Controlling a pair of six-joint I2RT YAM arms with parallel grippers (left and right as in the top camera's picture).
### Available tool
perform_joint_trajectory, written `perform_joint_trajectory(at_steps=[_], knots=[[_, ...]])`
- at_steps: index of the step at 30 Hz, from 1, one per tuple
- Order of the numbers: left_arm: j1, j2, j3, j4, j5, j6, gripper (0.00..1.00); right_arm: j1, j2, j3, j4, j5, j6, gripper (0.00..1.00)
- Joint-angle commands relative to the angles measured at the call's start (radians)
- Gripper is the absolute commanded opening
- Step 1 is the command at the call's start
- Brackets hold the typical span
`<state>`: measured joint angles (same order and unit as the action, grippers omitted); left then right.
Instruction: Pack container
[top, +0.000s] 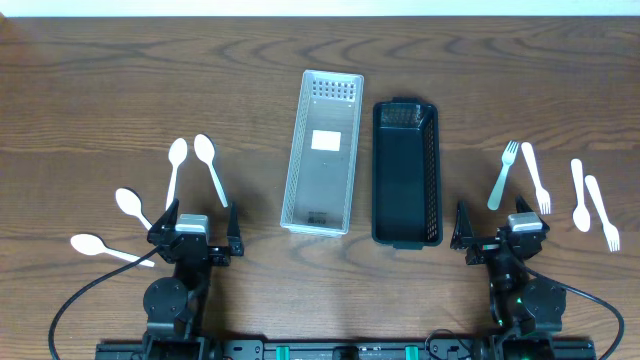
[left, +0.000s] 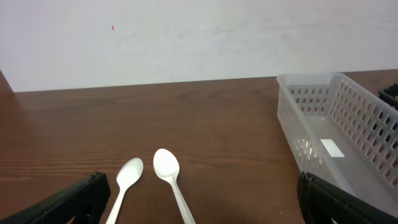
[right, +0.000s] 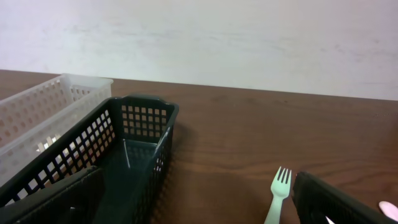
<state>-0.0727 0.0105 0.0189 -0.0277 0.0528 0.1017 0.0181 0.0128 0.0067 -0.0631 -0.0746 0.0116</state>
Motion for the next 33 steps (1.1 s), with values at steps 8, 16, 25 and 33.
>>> perform_joint_trajectory(at_steps=[8, 16, 25, 33], knots=[[0.005, 0.014, 0.031, -0.097, 0.008, -0.185, 0.98, 0.008, 0.011, -0.001, -0.005, 0.006, 0.097, 0.99], [0.004, 0.327, 0.376, -0.199, 0.008, -0.205, 0.98, 0.007, 0.164, 0.165, -0.195, 0.026, 0.095, 0.99], [0.004, 0.804, 0.855, -0.513, 0.015, -0.204, 0.98, 0.007, 0.602, 0.574, -0.409, 0.025, 0.096, 0.99], [0.004, 1.005, 0.989, -0.672, 0.016, -0.205, 0.98, 0.007, 1.004, 1.034, -0.863, 0.018, 0.096, 0.99]])
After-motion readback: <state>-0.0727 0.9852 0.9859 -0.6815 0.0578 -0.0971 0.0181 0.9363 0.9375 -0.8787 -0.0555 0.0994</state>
